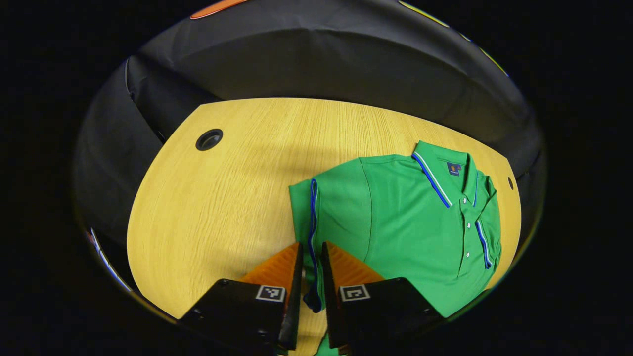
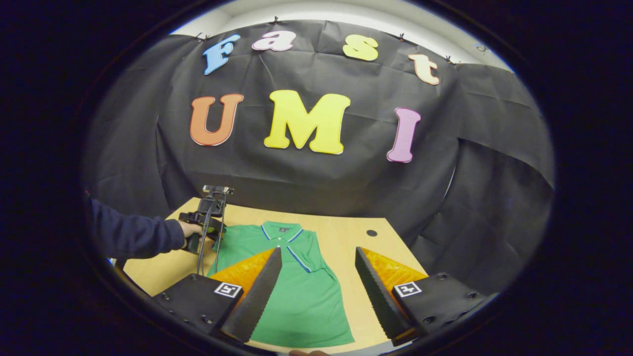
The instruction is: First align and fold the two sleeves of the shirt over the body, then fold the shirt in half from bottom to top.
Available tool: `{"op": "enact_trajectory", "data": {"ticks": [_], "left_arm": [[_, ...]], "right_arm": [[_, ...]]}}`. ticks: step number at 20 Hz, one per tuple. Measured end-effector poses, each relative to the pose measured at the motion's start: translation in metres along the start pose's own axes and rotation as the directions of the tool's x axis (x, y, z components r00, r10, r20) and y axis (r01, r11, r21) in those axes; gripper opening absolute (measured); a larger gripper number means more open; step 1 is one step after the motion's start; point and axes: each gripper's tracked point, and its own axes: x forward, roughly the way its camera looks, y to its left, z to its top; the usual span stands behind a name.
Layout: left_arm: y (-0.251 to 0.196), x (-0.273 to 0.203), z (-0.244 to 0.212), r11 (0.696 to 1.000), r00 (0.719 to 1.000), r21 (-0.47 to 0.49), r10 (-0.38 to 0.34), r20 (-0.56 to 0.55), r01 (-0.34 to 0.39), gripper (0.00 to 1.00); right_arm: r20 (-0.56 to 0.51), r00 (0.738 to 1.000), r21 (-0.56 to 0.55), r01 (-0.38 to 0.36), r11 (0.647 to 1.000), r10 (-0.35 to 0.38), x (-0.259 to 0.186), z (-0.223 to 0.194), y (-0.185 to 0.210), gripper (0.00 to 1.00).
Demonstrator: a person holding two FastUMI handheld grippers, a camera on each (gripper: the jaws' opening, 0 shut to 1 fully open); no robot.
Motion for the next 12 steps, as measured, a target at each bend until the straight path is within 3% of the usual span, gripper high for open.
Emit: {"op": "enact_trajectory", "data": {"ticks": [1, 7, 12], "left_arm": [[0.001, 0.0, -0.001, 1.0, 1.0, -0.003, 0.006, -0.002, -0.006, 0.2], [0.0, 0.003, 0.004, 0.998, 1.0, 0.058, -0.016, 0.001, 0.016, 0.08], [-0.006, -0.018, 0.022, 0.994, 0.998, 0.104, -0.039, 0.058, 0.032, 0.04]], "right_arm": [[-0.004, 1.0, -0.001, 0.0, 1.0, 0.0, 0.001, -0.001, 0.0, 0.95], [-0.024, 1.0, 0.004, 0.004, 1.0, -0.004, 0.005, -0.007, -0.003, 0.95], [-0.025, 1.0, 0.008, 0.0, 1.0, 0.0, 0.007, -0.006, -0.006, 0.95]]}}
